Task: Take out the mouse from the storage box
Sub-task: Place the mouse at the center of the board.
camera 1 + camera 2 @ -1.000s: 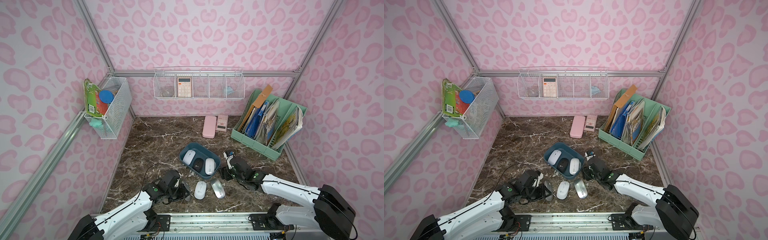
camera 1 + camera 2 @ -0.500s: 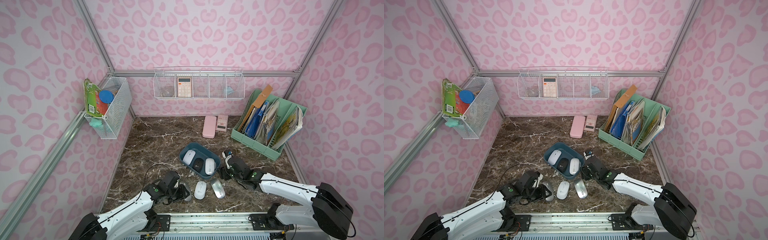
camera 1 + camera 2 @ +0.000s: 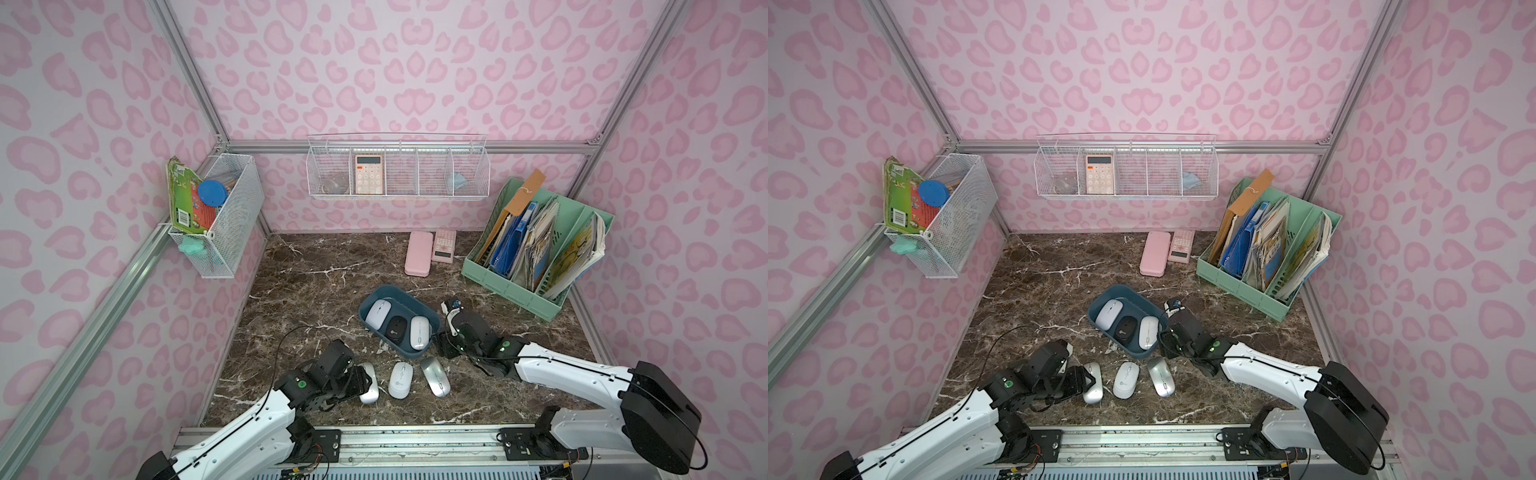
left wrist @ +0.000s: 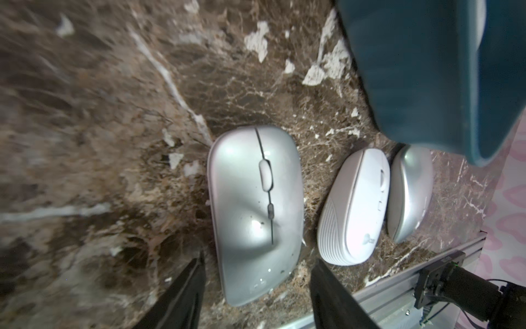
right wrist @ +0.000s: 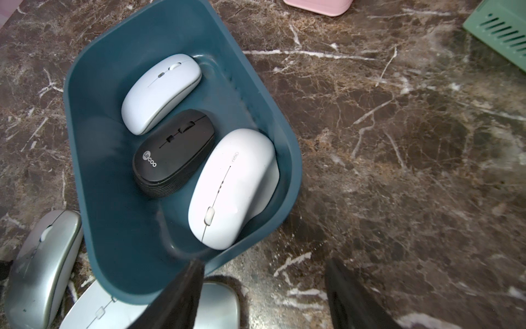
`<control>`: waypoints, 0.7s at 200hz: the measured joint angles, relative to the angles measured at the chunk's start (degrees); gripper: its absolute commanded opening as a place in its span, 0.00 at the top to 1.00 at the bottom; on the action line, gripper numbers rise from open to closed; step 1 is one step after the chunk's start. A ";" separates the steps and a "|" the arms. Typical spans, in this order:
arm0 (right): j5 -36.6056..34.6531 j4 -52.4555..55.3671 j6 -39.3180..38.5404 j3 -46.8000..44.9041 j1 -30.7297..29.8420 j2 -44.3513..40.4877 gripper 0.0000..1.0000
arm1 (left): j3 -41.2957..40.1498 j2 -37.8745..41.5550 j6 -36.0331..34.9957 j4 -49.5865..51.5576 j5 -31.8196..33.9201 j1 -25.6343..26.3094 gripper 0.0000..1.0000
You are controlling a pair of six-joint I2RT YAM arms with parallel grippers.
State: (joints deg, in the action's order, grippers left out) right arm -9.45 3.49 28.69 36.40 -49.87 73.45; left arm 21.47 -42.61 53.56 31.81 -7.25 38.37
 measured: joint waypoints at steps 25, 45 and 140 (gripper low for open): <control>-0.42 0.83 -0.02 0.55 0.00 0.00 0.29 | 4.22 2.86 -1.27 5.29 4.76 0.00 0.30; -0.98 1.92 -0.02 1.49 -0.26 -0.04 0.29 | 7.34 5.33 -2.34 8.48 9.20 -0.02 0.27; -7.15 9.86 1.36 15.34 -6.34 9.31 0.27 | 11.72 11.43 -8.98 10.12 31.71 -0.07 0.19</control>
State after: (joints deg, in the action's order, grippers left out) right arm -16.60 13.34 30.04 51.75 -56.21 82.76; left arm 33.19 -31.18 44.58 41.93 24.47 38.30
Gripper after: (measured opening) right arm 0.720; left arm 0.805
